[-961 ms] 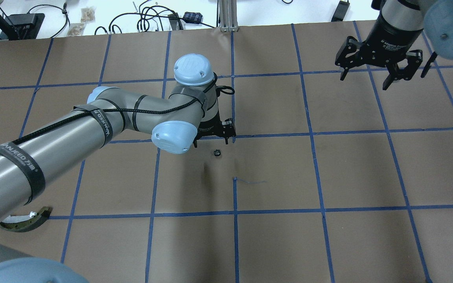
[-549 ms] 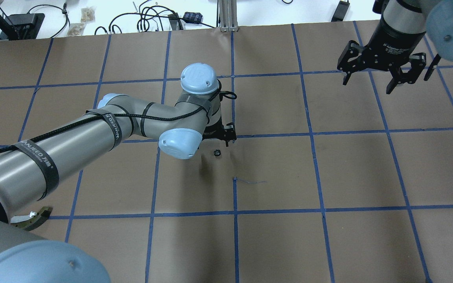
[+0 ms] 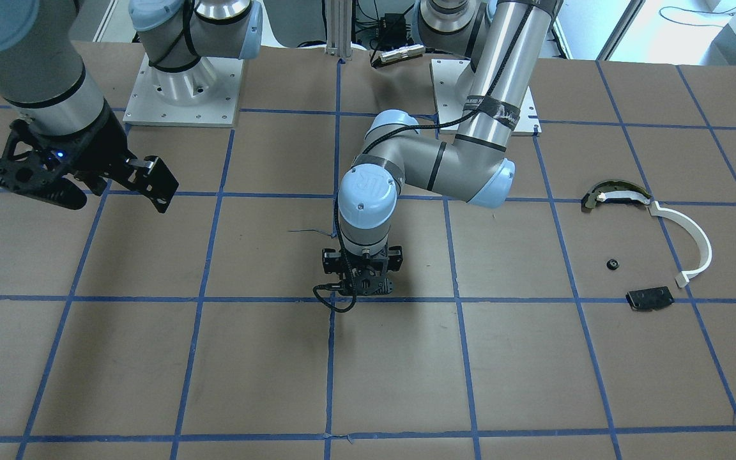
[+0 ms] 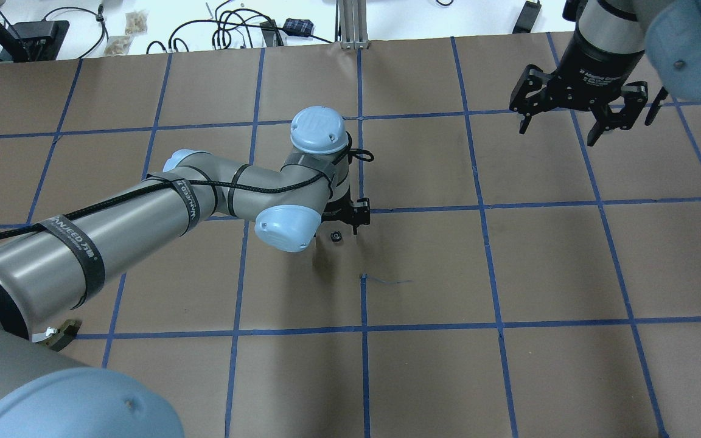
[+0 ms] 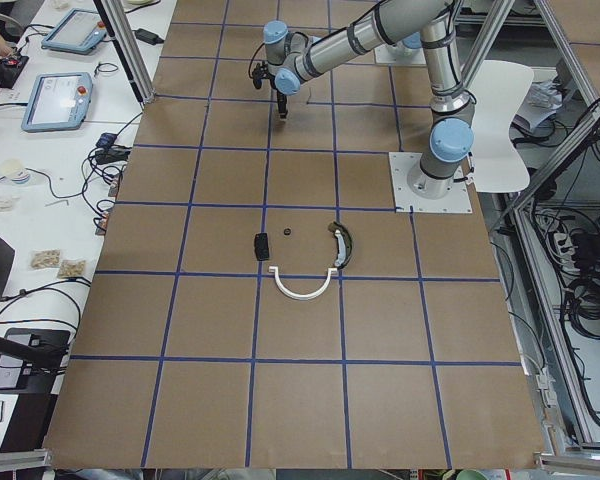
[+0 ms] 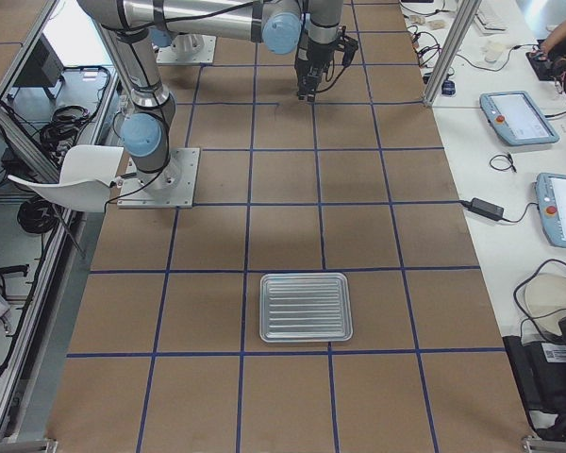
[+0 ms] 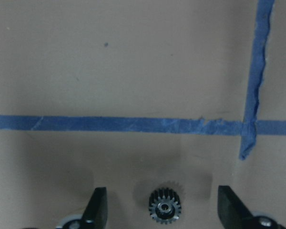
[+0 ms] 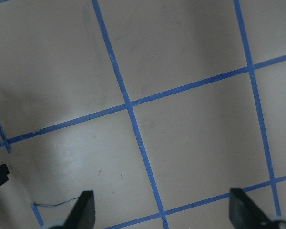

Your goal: Place bearing gear from tray to pile

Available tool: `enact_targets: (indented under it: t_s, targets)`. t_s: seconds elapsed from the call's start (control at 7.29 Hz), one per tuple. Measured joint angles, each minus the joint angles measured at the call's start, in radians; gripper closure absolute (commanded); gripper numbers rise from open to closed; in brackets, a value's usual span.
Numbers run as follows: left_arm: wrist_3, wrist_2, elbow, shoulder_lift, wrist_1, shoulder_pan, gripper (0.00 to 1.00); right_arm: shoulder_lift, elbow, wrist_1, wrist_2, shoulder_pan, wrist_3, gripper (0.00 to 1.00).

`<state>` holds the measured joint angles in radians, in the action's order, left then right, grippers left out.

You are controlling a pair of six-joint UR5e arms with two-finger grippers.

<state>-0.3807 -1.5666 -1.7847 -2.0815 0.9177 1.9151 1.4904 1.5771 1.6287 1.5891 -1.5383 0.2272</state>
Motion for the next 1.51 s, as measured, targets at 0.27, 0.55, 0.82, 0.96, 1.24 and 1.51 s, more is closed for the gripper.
enact_targets:
  t_s: [0.27, 0.55, 0.82, 0.96, 1.24, 1.51]
  targets:
    - [0.002, 0.000, -0.012, -0.001, 0.000, 0.001, 0.88, 0.006, 0.000, -0.004, 0.005, -0.016, -0.004, 0.00]
    - [0.008, -0.003, -0.015, 0.000, -0.001, 0.001, 1.00, 0.017, -0.001, -0.005, -0.013, -0.010, -0.015, 0.00]
    - [0.012, -0.002, -0.009, 0.007, -0.004, 0.000, 1.00, 0.030, -0.001, -0.003, -0.046, 0.000, -0.057, 0.00]
    - [0.016, -0.003, -0.004, 0.017, -0.006, -0.004, 1.00, 0.035, -0.001, -0.012, -0.050, 0.002, -0.068, 0.00]
    - [0.082, -0.021, 0.000, 0.049, 0.004, -0.060, 1.00, 0.042, 0.000, -0.037, -0.050, 0.002, -0.073, 0.00]
    - [0.308, -0.057, -0.003, 0.099, 0.060, -0.228, 1.00, 0.047, 0.000, -0.039, -0.041, -0.004, -0.077, 0.00]
